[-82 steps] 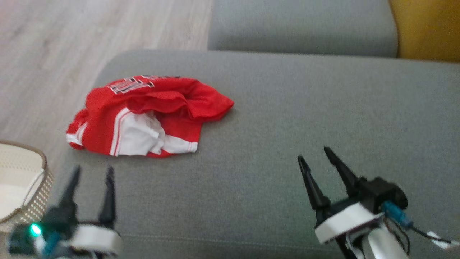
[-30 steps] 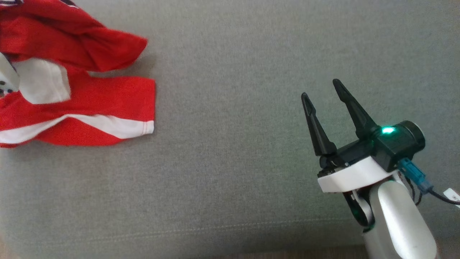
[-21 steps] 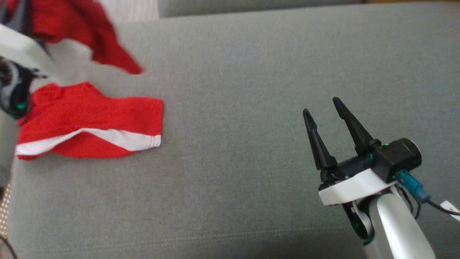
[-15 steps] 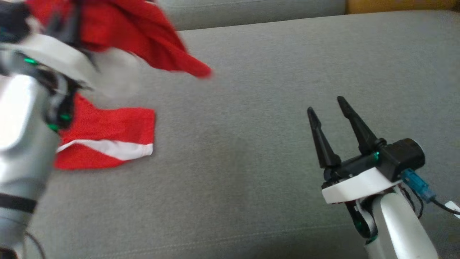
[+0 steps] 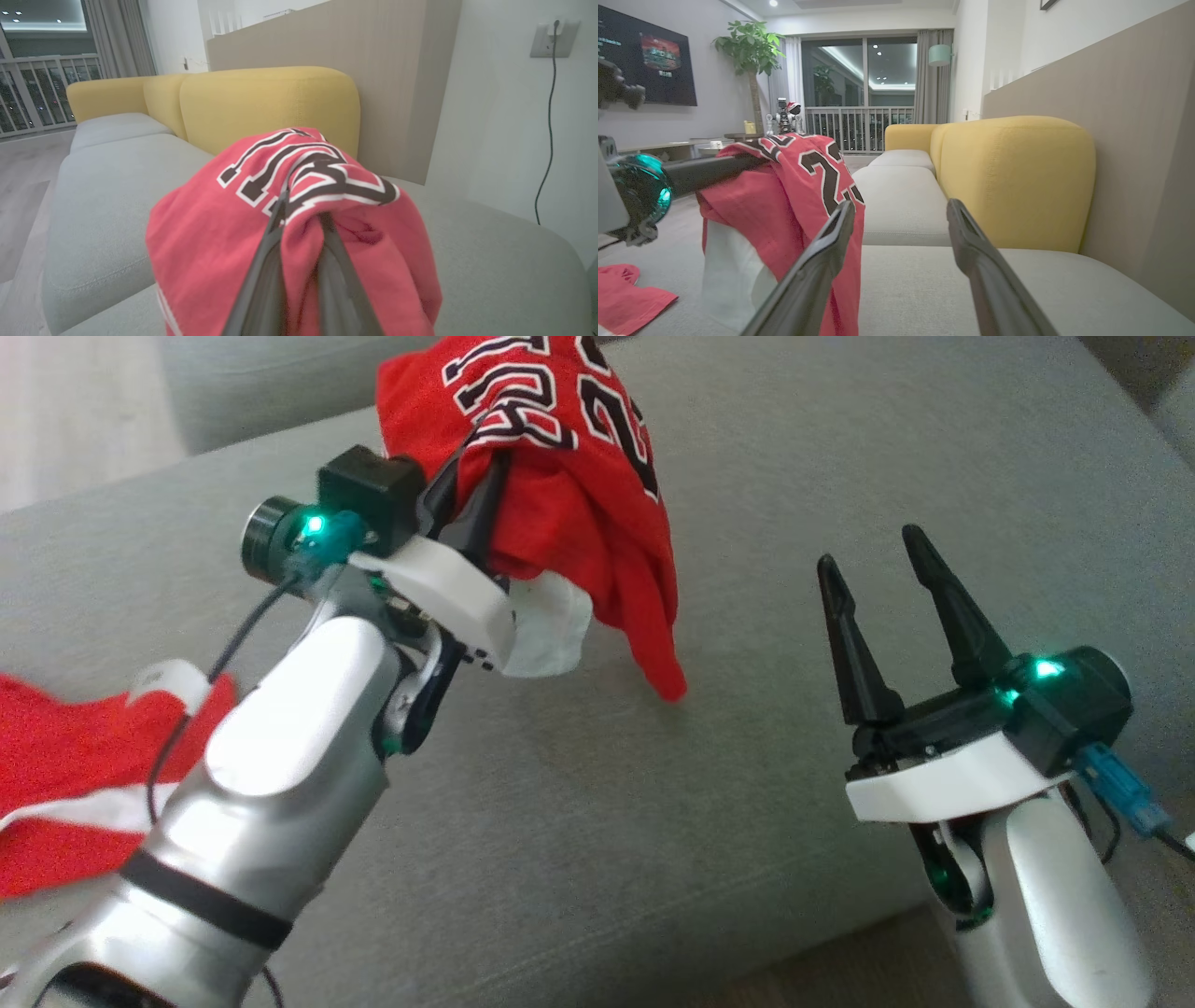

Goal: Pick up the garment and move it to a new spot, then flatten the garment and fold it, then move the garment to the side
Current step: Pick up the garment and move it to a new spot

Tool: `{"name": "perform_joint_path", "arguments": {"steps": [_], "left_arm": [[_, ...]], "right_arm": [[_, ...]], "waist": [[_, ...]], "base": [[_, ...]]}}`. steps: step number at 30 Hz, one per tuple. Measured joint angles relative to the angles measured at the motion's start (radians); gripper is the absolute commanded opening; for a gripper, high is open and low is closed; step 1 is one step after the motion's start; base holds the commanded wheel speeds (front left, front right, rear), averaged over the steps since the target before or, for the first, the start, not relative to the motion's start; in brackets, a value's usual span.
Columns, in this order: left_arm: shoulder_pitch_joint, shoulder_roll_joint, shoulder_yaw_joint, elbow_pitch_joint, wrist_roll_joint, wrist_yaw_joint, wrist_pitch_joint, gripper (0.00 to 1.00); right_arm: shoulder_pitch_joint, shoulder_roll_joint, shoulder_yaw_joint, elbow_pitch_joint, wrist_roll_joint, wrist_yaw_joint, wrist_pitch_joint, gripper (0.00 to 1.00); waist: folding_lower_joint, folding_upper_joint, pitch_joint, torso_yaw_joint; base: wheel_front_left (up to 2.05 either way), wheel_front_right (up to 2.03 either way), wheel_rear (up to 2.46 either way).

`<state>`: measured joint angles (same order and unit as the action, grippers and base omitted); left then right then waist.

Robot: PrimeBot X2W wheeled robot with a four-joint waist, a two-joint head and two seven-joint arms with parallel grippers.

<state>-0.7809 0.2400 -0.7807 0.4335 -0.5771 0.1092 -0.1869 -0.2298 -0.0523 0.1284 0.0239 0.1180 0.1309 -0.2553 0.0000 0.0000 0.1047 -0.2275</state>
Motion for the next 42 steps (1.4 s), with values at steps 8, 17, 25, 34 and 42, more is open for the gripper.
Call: {"name": "perform_joint_path", "arguments": {"steps": [8, 17, 25, 34, 42], "left_arm": [[-0.05, -0.052, -0.061, 0.229, 0.119, 0.066, -0.037, 0.21], [-0.046, -0.104, -0.112, 0.406, 0.162, 0.03, -0.057, 1.0], [-0.005, -0.069, -0.026, 0.227, 0.162, 0.042, -0.063, 1.0], [0.424, 0.037, 0.074, -0.071, 0.197, 0.111, -0.064, 1.0], [0.724, 0.018, 0.217, -0.302, 0.277, 0.15, -0.064, 1.0]], "right_arm": [[-0.006, 0.0, 0.016, -0.058, 0.007, 0.0, 0.0, 1.0], [-0.006, 0.0, 0.011, -0.057, 0.003, 0.0, 0.0, 1.0], [-0.002, 0.0, 0.005, -0.019, -0.024, 0.0, 0.0, 1.0], [0.133, 0.0, -0.037, 0.053, -0.06, 0.0, 0.0, 1.0], [0.217, 0.002, -0.068, 0.08, -0.044, 0.0, 0.0, 1.0]], "waist": [[0.0, 0.0, 0.067, -0.105], [0.0, 0.0, 0.107, -0.066], [0.0, 0.0, 0.07, 0.031], [0.0, 0.0, -0.051, 0.152], [0.0, 0.0, -0.14, 0.229]], "base": [[0.0, 0.0, 0.0], [0.0, 0.0, 0.0], [0.0, 0.0, 0.0], [0.0, 0.0, 0.0], [0.0, 0.0, 0.0]]}}
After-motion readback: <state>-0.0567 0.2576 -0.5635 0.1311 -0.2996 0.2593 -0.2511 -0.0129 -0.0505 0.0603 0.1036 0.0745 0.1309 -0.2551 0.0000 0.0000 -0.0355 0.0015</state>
